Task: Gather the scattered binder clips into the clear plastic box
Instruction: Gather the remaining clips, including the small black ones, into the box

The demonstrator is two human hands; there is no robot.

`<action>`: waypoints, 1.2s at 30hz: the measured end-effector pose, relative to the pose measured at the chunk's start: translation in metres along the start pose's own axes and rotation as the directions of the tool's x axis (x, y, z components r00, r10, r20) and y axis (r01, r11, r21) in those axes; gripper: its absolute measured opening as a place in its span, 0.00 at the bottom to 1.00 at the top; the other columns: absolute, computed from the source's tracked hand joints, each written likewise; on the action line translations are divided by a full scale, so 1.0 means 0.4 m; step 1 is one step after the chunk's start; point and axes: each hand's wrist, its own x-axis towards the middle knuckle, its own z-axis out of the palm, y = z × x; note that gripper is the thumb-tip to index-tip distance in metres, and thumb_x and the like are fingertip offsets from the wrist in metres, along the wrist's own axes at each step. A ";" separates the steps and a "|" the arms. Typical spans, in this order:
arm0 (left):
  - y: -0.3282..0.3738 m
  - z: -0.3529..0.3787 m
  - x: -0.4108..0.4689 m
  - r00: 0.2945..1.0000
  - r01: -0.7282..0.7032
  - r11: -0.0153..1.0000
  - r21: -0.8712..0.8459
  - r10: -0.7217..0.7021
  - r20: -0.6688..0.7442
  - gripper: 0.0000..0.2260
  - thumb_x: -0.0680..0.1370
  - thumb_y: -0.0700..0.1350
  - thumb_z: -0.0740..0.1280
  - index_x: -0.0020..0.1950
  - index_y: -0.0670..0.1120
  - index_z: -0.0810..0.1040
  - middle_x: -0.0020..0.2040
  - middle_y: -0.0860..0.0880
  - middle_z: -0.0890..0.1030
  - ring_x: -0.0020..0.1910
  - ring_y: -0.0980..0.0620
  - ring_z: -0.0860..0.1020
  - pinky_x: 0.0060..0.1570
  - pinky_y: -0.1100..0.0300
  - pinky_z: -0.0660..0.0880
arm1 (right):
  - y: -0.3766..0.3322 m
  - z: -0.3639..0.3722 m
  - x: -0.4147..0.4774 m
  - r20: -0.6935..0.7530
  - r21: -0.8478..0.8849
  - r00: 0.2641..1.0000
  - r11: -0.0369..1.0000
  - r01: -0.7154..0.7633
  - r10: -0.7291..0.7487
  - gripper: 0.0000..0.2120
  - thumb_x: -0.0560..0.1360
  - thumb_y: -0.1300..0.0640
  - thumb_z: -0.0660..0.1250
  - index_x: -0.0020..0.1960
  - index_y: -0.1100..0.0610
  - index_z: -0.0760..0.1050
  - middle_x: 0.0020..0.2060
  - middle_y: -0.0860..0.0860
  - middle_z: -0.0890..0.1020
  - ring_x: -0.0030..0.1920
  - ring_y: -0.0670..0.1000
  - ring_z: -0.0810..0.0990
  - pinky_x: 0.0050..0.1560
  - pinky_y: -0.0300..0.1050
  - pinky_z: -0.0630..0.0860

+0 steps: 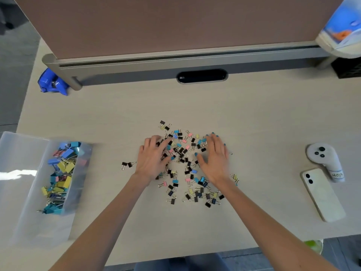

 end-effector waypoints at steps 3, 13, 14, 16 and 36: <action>0.001 -0.004 0.013 0.999 0.039 0.996 -0.083 -0.038 0.015 0.23 0.76 0.51 0.69 0.70 0.53 0.69 0.63 0.47 0.68 0.60 0.47 0.67 0.56 0.52 0.73 | -0.022 0.008 0.000 0.088 0.004 0.996 1.000 0.013 -0.013 0.39 0.75 0.40 0.62 0.77 0.54 0.50 0.77 0.50 0.53 0.77 0.49 0.48 0.75 0.50 0.45; 0.021 -0.029 0.056 0.959 0.263 0.902 -0.342 -0.205 0.197 0.10 0.74 0.38 0.70 0.52 0.48 0.75 0.56 0.46 0.65 0.55 0.46 0.65 0.50 0.53 0.73 | -0.082 0.029 0.028 0.144 -0.084 0.975 0.980 0.183 -0.170 0.40 0.70 0.40 0.70 0.76 0.53 0.57 0.68 0.51 0.63 0.67 0.52 0.62 0.65 0.46 0.66; 0.022 -0.029 0.059 0.956 0.271 0.902 -0.335 -0.211 0.205 0.09 0.74 0.37 0.69 0.51 0.47 0.75 0.57 0.46 0.65 0.55 0.46 0.65 0.51 0.52 0.73 | -0.088 0.027 0.034 0.153 -0.090 0.973 0.978 0.188 -0.173 0.38 0.71 0.41 0.69 0.75 0.52 0.58 0.66 0.51 0.64 0.66 0.51 0.63 0.63 0.45 0.67; 0.024 -0.028 0.063 0.947 0.290 0.899 -0.330 -0.221 0.231 0.09 0.75 0.34 0.67 0.52 0.45 0.75 0.58 0.44 0.66 0.56 0.45 0.65 0.52 0.54 0.71 | -0.098 0.021 0.043 0.169 -0.081 0.969 0.977 0.197 -0.182 0.32 0.73 0.45 0.69 0.72 0.51 0.61 0.62 0.51 0.64 0.62 0.50 0.64 0.59 0.43 0.70; 0.045 -0.026 0.074 0.968 0.239 0.881 -0.408 -0.184 0.169 0.09 0.70 0.33 0.72 0.45 0.44 0.77 0.50 0.46 0.71 0.40 0.49 0.75 0.42 0.59 0.74 | -0.115 0.015 0.111 0.257 0.160 0.960 0.985 0.071 -0.111 0.09 0.75 0.65 0.66 0.50 0.54 0.71 0.51 0.49 0.72 0.49 0.51 0.75 0.47 0.45 0.75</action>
